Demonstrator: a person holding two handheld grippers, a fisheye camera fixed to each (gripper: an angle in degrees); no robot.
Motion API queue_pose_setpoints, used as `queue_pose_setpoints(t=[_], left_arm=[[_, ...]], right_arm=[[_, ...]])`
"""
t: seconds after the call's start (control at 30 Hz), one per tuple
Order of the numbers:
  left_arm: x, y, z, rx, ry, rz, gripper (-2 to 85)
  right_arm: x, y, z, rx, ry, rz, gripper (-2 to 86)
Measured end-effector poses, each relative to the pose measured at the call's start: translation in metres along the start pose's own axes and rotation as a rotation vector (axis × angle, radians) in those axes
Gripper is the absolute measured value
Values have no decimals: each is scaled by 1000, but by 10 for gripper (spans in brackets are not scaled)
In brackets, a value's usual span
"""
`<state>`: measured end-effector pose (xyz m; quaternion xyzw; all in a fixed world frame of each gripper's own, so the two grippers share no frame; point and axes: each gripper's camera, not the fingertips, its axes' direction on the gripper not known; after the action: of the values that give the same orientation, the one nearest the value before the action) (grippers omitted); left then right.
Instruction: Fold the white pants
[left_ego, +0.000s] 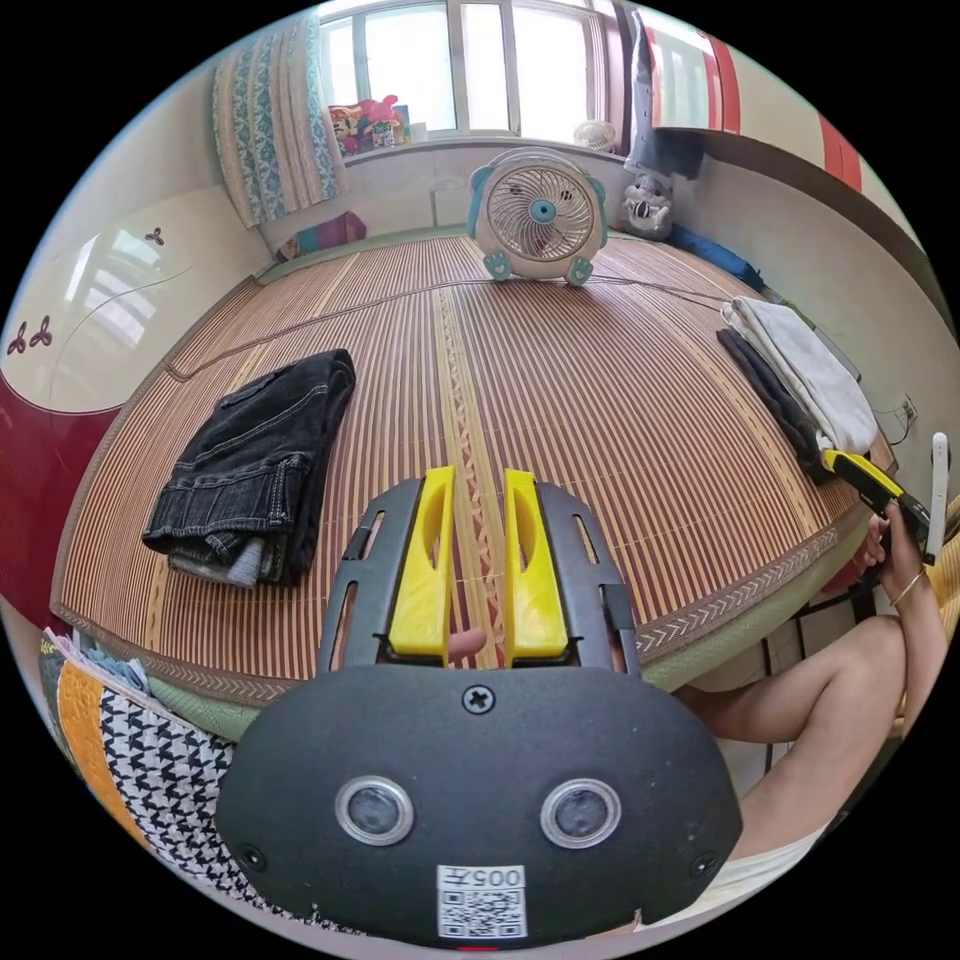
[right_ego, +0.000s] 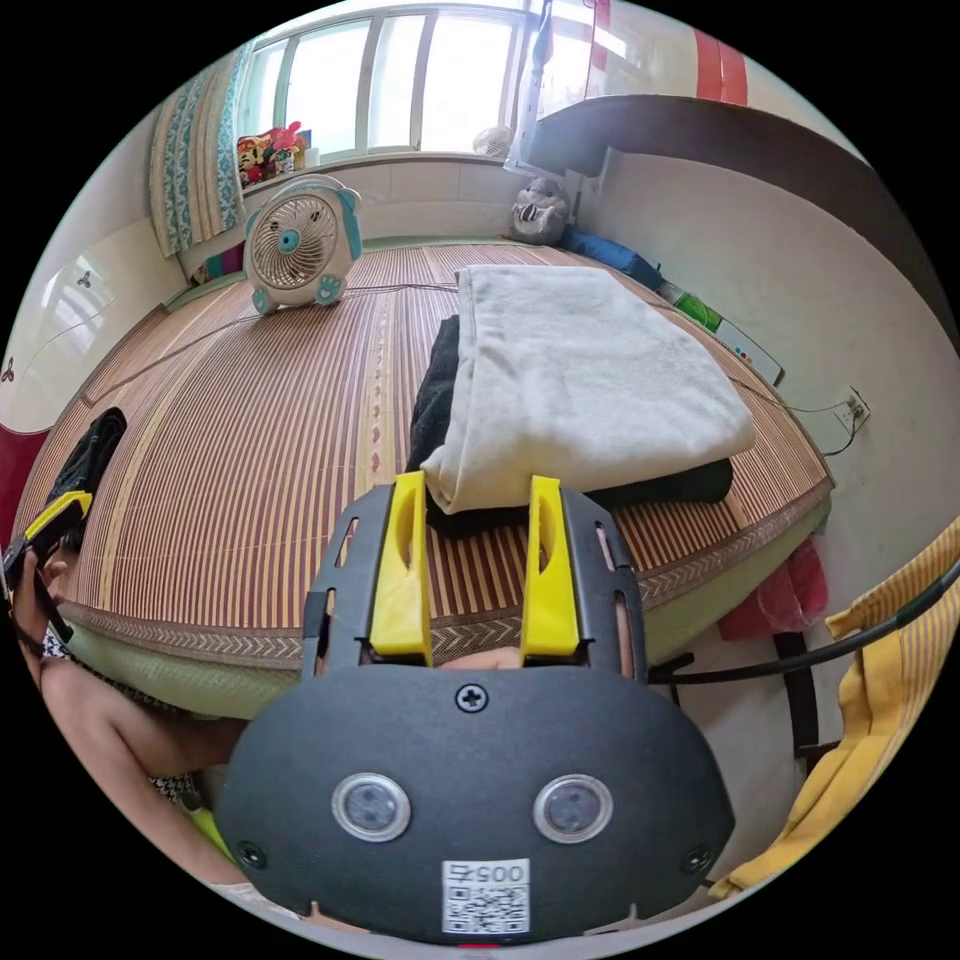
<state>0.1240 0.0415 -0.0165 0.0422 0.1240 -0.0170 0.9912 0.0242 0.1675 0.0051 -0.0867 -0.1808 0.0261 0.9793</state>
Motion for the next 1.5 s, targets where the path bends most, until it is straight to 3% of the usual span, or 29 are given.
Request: queue_pose_setpoints(t=[0.47,0.63,0.9,1.5], left_arm=[[-32,9,11,-42,-5,-11,67],[-51,19,1,26,8,-71,7],[-66,26,3,27,25,-69,-6],[-104,41,4,8,10,-118,-5]], right_arm=[[24,-12,5,-22,-68,48,45],[38,-18,-13,33,-93,158,23],[36,-28,-48,149,-233,240,10],[-205,-63,-70,110,-479,-155,8]])
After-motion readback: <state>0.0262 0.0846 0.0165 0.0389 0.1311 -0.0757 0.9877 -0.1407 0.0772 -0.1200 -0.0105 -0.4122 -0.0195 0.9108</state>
